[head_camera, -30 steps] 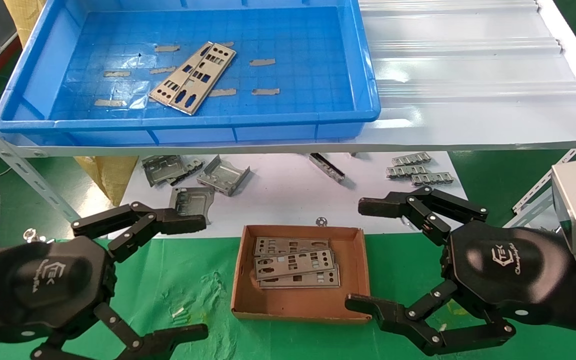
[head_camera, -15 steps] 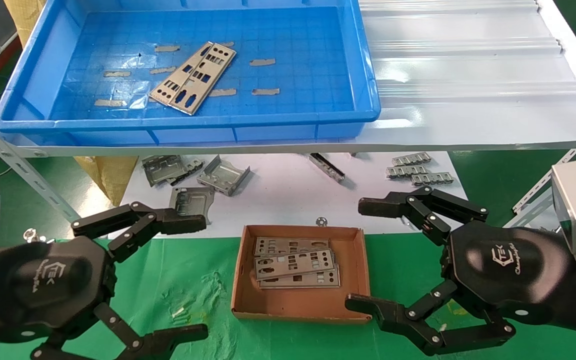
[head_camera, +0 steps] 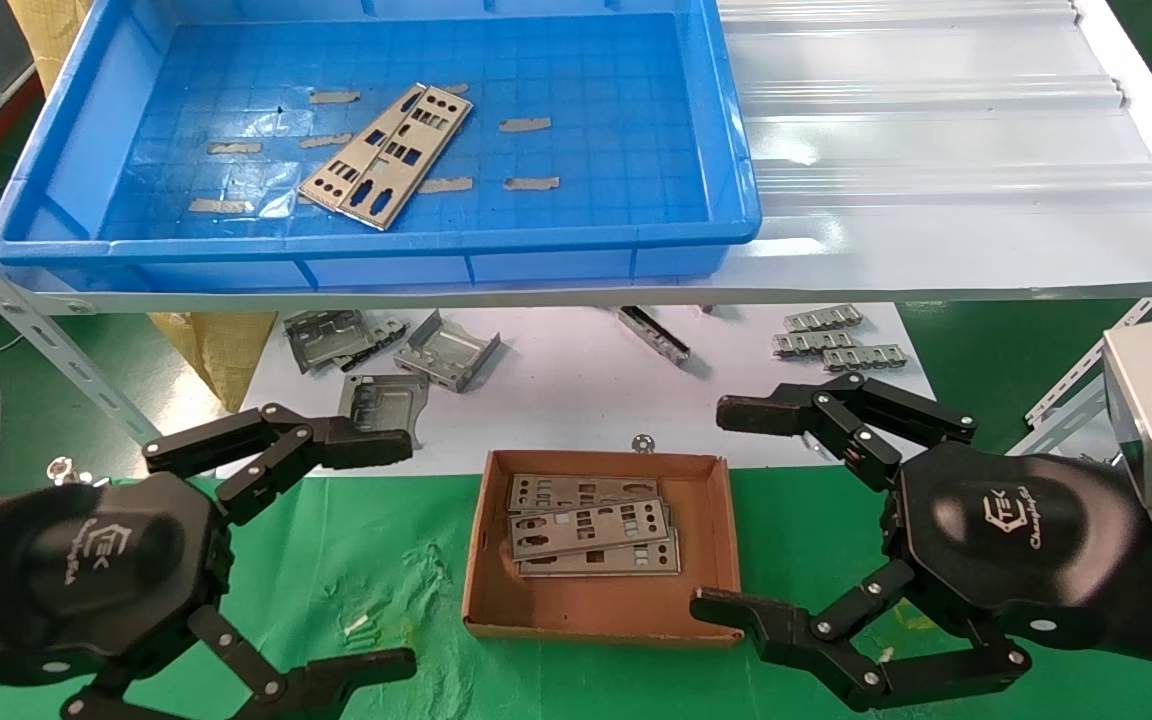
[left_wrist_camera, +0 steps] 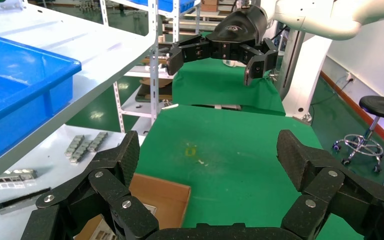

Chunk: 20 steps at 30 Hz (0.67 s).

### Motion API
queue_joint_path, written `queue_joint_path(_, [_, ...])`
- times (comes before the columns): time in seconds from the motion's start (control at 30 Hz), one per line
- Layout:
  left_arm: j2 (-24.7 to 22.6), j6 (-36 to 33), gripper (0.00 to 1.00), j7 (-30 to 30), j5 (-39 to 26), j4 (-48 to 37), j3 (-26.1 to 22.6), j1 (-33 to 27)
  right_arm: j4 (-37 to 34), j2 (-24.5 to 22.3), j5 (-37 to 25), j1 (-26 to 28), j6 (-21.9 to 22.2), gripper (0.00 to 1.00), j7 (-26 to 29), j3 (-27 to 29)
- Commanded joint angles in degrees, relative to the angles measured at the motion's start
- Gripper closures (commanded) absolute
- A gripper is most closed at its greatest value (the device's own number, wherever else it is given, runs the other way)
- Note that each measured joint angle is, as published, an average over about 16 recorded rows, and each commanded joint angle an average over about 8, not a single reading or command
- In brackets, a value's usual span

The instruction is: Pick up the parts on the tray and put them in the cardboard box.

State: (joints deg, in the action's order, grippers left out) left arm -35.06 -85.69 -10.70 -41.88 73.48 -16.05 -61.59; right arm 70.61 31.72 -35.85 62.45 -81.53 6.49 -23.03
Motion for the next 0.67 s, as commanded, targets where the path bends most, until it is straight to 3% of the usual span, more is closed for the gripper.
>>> queue_joint_path(0.03, [0.0, 0.0, 0.0, 0.0, 0.0, 0.0, 0.0, 0.0, 0.0, 0.0, 0.0, 0.0, 0.0, 0.0, 0.0, 0.0])
queue_joint_path(0.67, [0.0, 0.0, 0.0, 0.0, 0.0, 0.0, 0.0, 0.0, 0.0, 0.0, 0.0, 0.0, 0.0, 0.0, 0.0, 0.0])
